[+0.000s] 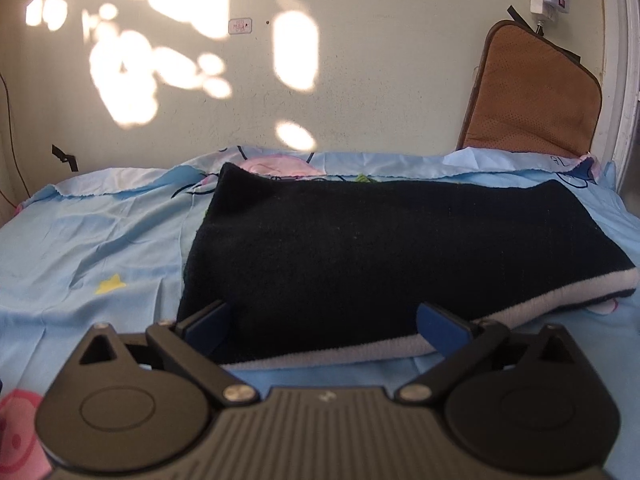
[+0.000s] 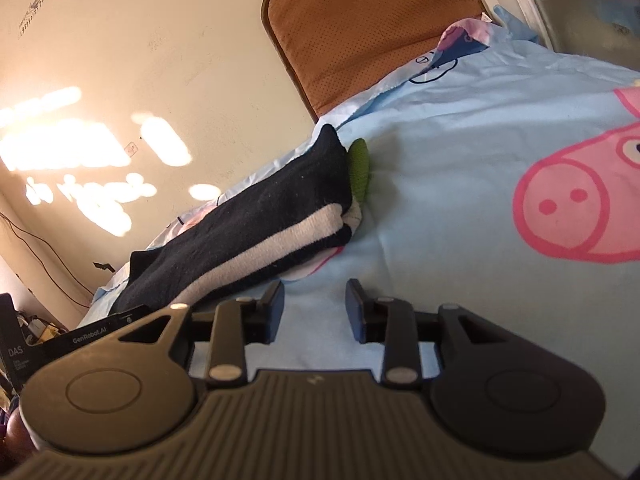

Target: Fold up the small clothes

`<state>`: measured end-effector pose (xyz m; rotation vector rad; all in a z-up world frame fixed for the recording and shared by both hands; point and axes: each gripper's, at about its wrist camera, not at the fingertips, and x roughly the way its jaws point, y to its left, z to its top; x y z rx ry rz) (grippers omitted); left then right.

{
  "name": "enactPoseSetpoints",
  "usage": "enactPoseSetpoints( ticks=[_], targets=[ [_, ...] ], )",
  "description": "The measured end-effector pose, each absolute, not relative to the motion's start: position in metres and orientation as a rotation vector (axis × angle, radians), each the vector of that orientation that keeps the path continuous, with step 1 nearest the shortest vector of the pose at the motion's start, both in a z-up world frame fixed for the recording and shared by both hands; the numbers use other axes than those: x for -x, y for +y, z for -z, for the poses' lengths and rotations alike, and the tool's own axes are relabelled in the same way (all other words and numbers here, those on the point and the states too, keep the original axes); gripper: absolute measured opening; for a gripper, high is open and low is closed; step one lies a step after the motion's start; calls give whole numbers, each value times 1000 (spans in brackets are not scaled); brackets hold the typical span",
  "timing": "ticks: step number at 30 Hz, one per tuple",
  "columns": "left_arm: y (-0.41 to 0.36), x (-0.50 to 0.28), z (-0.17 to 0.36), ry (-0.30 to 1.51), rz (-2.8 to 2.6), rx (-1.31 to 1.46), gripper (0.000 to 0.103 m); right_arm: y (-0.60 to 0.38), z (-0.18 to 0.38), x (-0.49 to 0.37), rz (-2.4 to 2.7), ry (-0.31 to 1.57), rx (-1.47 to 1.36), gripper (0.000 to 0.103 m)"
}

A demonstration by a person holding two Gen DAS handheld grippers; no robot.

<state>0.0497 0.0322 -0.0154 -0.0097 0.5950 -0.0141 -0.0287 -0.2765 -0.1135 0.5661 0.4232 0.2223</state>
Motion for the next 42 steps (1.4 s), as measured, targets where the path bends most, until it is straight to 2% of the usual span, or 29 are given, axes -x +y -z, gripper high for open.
enactPoseSetpoints(
  ticks=[10, 20, 25, 42],
  targets=[
    [34, -47, 18, 600, 17, 28, 103, -287, 118, 27, -262, 414, -669, 41],
    [39, -43, 16, 577, 28, 75, 103, -275, 114, 29, -236, 399, -575, 48],
    [41, -41, 16, 566, 37, 90, 103, -268, 112, 33, -216, 374, -517, 65],
    [44, -22, 12, 434, 100, 124, 103, -259, 112, 34, -102, 352, -441, 71]
  ],
)
